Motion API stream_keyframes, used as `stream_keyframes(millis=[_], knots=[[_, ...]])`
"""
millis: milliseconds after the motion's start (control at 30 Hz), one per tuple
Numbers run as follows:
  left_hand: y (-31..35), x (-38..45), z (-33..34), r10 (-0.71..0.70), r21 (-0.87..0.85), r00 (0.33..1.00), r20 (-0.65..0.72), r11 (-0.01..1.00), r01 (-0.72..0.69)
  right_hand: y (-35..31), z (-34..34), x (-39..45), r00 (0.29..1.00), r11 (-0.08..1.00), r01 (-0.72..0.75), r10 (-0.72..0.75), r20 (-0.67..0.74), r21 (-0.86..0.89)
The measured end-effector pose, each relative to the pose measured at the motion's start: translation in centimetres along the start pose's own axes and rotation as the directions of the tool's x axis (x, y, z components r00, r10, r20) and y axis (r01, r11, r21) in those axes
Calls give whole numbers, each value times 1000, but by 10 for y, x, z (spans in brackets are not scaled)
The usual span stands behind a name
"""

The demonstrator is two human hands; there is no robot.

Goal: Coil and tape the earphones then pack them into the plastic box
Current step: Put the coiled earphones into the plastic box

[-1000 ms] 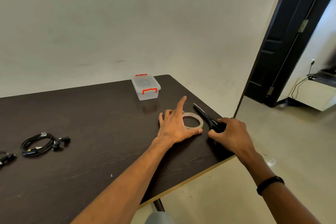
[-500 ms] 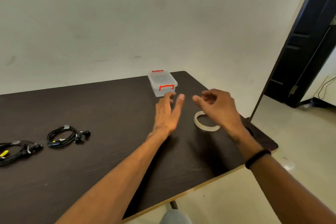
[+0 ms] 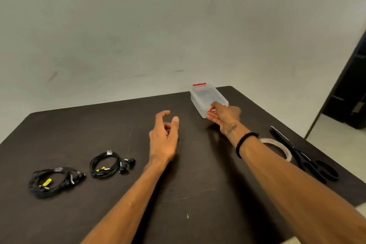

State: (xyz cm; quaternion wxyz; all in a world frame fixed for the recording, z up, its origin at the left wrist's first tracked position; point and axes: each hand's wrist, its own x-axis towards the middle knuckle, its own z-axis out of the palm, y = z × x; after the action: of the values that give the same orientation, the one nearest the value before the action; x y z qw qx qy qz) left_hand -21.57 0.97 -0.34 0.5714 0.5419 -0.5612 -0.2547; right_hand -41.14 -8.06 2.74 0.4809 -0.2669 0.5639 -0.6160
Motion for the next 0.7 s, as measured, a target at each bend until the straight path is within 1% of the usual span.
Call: stream_keyframes(millis=[67,100,167,200,233,267,300,333,367,433,500,600,667,700], knots=[[6,-5,-2,75,9,991,-107,997,-74,-6,-10,-19,998,1000,6,-5,68,-24],[10,-8,-7,94,18,981,-170,996,-93,-9,-17,-32,991,998,14,-6,133,-57],[18,-15,-31,57,22,960,-275,998,-53,-14,-31,-65,947,982,62,-1,323,-178],[22,-19,-49,5,34,961,-277,999,5,-15,-38,-84,906,963,98,17,422,-250],[28,-25,-70,-59,61,971,-230,995,75,-13,-45,-102,863,939,134,46,502,-316],[36,-32,-91,-133,91,981,-143,985,147,-13,-52,-121,824,912,166,81,561,-375],[43,-45,-113,-202,126,978,-55,970,207,-11,-57,-140,789,885,183,128,601,-429],[51,-58,-131,-245,163,969,15,957,239,-11,-62,-159,760,865,191,169,627,-465],[58,-75,-146,-268,186,962,51,949,254,-10,-67,-177,732,857,193,199,651,-478],[64,-108,-165,-294,151,954,48,947,285,-8,-77,-207,691,865,200,209,692,-461],[61,-140,-176,-342,32,940,14,939,341,2,-83,-232,689,866,215,193,699,-451],[52,-171,-178,-402,-107,915,-32,912,397,23,-86,-253,736,875,221,140,662,-431],[50,-181,-174,-401,-140,913,-74,911,389,34,-84,-259,766,852,305,47,641,-426],[50,-184,-172,-374,-111,920,-114,925,362,37,-83,-261,770,819,380,-22,638,-431]])
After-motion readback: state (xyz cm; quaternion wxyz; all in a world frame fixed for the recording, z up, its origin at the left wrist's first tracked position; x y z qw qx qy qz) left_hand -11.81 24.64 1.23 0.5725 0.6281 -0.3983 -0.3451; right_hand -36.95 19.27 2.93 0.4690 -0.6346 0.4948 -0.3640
